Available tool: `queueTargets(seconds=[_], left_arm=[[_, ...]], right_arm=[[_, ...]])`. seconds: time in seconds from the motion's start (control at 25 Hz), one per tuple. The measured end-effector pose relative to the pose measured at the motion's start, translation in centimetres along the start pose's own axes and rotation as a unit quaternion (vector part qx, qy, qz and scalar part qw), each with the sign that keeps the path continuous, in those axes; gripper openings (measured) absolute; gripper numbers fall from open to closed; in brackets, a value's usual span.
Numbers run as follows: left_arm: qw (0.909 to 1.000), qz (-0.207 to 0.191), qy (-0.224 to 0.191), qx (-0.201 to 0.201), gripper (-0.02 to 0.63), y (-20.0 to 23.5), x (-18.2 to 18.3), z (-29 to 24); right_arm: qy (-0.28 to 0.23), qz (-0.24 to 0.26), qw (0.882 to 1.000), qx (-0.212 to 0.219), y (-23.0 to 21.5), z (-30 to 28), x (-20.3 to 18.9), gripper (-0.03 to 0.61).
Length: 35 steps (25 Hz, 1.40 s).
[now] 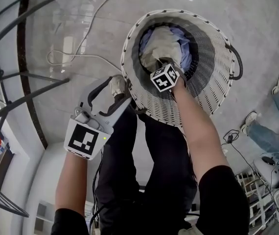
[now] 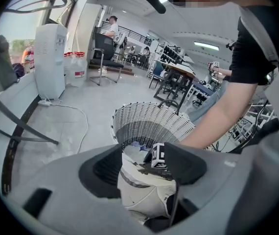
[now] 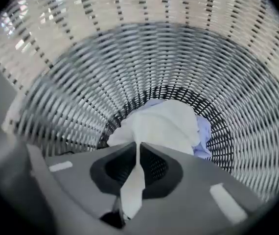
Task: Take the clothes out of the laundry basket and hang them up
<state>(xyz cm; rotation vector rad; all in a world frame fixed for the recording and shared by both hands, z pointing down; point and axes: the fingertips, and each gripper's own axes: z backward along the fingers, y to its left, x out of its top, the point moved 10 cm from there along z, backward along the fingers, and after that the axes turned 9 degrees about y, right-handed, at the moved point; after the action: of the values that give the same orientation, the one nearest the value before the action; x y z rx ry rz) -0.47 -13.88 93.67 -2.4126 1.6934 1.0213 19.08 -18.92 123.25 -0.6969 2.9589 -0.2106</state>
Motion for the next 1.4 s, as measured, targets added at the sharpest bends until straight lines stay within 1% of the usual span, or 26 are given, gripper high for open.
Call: queueTargets(seconds=[0.08,0.16,0.36,0.48,0.6,0.72,0.8,0.92,1.04,1.2,1.4], left_arm=[[0.9999,0.011,-0.005,-0.002,0.268,-0.3,0.6,0.5],[0.9998,0.013,-0.009,-0.009,0.268,-0.6,1.5,1.0],[0.9995,0.005,-0.02,-0.023,0.27,-1.5,3.6,3.1],[0.9991,-0.002,-0.028,-0.032,0.273,-2.1,4.7,4.8],[0.9982,-0.01,-0.044,-0.04,0.275,-2.5,6.2,6.5],[0.9971,-0.021,-0.057,-0.046,0.275,-2.9,7.3,8.4],[0.9965,-0.026,-0.062,-0.049,0.276,-3.1,7.5,9.6],[0.996,-0.038,-0.061,-0.052,0.276,-4.1,7.8,11.7],[0.9943,-0.054,-0.069,-0.061,0.278,-5.3,9.3,14.0],[0.9894,-0.056,-0.086,-0.102,0.276,-7.0,12.8,16.8],[0.9811,-0.053,-0.112,-0.149,0.276,-9.2,18.5,20.9]], right_arm=[[-0.021,-0.021,0.999,0.018,0.2,2.6,-0.6,0.035],[-0.034,-0.035,0.998,0.029,0.3,5.5,-1.2,0.035],[-0.074,-0.051,0.996,0.023,0.7,13.2,-1.3,0.034],[-0.106,-0.066,0.992,0.009,1.0,18.4,-1.1,0.034],[-0.134,-0.079,0.988,-0.015,0.9,23.3,-0.7,0.034],[-0.155,-0.099,0.982,-0.037,1.3,27.3,-0.7,0.034],[-0.166,-0.103,0.979,-0.051,1.9,29.9,-0.5,0.034],[-0.179,-0.102,0.976,-0.072,3.3,34.0,-0.4,0.032],[-0.203,-0.093,0.969,-0.107,3.9,39.0,0.0,0.032],[-0.244,-0.055,0.954,-0.164,4.7,46.8,0.6,0.032],[-0.278,-0.005,0.937,-0.21,6.2,56.4,0.5,0.032]])
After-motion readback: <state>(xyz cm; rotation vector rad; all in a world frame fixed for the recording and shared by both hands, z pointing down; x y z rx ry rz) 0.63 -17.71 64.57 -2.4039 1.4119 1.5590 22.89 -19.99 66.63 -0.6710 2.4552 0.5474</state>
